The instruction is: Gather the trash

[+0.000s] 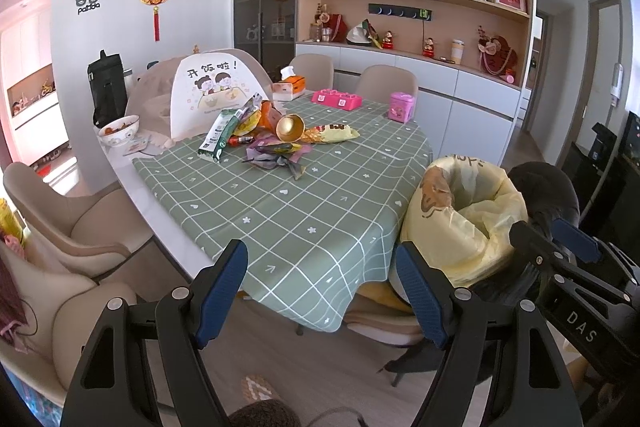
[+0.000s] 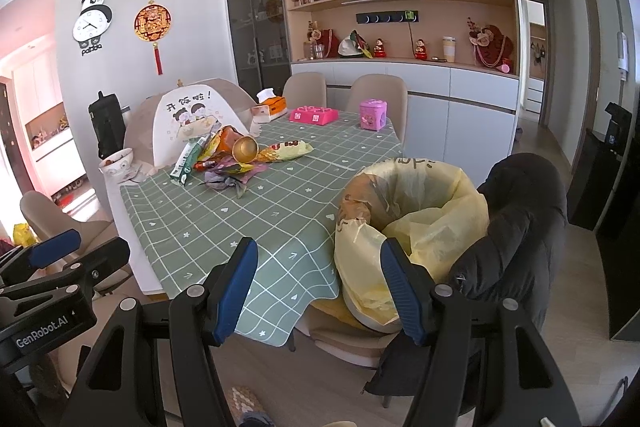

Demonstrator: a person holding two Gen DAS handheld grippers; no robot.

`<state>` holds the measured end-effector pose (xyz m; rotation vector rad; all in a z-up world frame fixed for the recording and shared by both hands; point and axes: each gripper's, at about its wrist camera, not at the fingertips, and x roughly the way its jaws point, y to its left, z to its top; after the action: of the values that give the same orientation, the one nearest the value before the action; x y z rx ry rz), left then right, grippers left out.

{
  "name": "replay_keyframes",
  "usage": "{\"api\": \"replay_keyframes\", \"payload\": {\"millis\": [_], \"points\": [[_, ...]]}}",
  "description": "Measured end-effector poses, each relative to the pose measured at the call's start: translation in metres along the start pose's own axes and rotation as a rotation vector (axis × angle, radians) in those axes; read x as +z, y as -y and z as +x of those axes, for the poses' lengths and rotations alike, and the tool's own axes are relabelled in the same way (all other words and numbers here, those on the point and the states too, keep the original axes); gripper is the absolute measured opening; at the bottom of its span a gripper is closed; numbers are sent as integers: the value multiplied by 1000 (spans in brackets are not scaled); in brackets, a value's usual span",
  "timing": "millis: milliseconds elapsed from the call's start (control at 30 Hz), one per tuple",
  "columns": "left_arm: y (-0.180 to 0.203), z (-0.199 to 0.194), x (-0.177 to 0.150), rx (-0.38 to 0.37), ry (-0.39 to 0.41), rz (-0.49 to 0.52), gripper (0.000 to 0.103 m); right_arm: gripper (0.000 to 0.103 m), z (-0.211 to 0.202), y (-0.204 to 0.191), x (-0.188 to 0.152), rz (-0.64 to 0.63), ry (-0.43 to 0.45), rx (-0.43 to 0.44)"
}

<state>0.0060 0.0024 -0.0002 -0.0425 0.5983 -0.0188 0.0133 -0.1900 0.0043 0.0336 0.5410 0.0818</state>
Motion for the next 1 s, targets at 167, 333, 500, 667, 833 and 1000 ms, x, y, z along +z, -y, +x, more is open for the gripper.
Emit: {"api": "replay_keyframes", "payload": {"millis": [167,333,500,667,833,1000], "points": [[0,1,-1,-1,-1,-1,77,61,0,0,0,1,1,1],[0,0,0,0,-1,-2,77,61,0,1,-2,0,2,1],[6,0,-3,-2,-6,-6,77,61,1,2,-2,-1,-1,0],[12,8,1,1,-8,-10,77,61,8,0,0,-7,-3,2],[-1,22,15,19,-13,-25,77,61,24,-8,15,-22,-10,13],[-23,44,38,29,-8,-48,77,61,49,-18,36,-28,-6,45]]}}
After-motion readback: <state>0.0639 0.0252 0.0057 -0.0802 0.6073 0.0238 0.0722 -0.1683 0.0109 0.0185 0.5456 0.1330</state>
